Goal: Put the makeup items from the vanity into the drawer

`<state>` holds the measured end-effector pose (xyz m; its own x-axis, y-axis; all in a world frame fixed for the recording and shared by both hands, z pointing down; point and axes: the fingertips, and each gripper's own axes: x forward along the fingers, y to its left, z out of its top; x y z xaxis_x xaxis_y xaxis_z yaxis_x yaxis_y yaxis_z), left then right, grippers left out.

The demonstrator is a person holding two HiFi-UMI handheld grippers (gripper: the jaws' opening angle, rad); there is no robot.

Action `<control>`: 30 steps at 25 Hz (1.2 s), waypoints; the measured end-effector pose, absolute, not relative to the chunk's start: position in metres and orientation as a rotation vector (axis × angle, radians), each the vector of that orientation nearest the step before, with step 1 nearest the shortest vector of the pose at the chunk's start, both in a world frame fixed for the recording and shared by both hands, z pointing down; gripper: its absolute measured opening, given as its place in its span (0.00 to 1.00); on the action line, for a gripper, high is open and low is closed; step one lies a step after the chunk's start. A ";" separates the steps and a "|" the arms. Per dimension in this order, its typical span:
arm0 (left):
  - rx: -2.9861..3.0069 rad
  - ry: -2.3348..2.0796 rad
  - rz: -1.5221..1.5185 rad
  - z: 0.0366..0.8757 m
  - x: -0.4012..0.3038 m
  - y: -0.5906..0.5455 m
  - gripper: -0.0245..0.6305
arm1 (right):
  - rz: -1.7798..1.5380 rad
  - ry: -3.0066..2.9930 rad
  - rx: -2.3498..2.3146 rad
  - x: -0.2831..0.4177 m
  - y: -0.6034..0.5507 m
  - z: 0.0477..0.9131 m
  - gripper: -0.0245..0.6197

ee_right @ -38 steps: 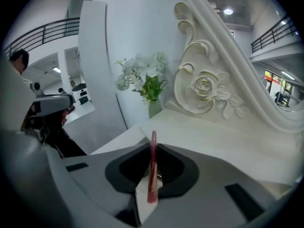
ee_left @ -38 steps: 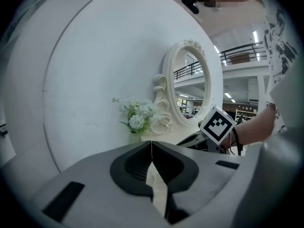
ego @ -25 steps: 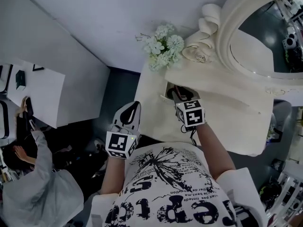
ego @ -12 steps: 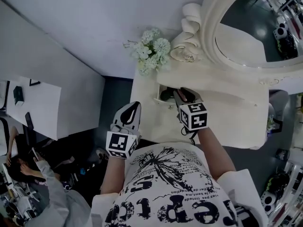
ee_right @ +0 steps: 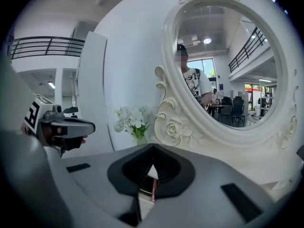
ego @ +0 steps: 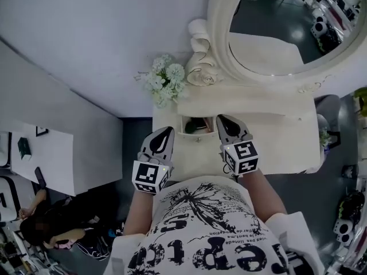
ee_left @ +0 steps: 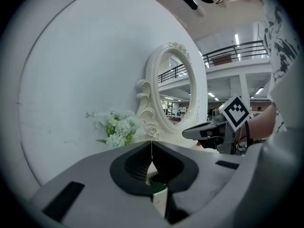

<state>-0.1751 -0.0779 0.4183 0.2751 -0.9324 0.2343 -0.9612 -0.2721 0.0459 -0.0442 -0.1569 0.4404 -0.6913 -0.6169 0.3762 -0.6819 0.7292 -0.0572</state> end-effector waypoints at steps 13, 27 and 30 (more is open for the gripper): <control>2.453 -1.742 0.300 0.386 -0.163 -0.094 0.07 | 0.279 -2.737 1.126 -0.016 -0.148 0.394 0.06; 2.433 -1.784 0.261 0.377 -0.168 -0.095 0.07 | 0.249 -2.764 1.143 -0.021 -0.148 0.385 0.06; 2.428 -1.789 0.255 0.376 -0.168 -0.093 0.07 | 0.245 -2.765 1.133 -0.022 -0.144 0.385 0.06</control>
<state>-0.1681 -0.0934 0.3758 0.2891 -0.9356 0.2025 -0.9550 -0.2967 -0.0075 -0.0221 -0.1444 0.3849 -0.7056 -0.6817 0.1935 -0.7051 0.7025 -0.0962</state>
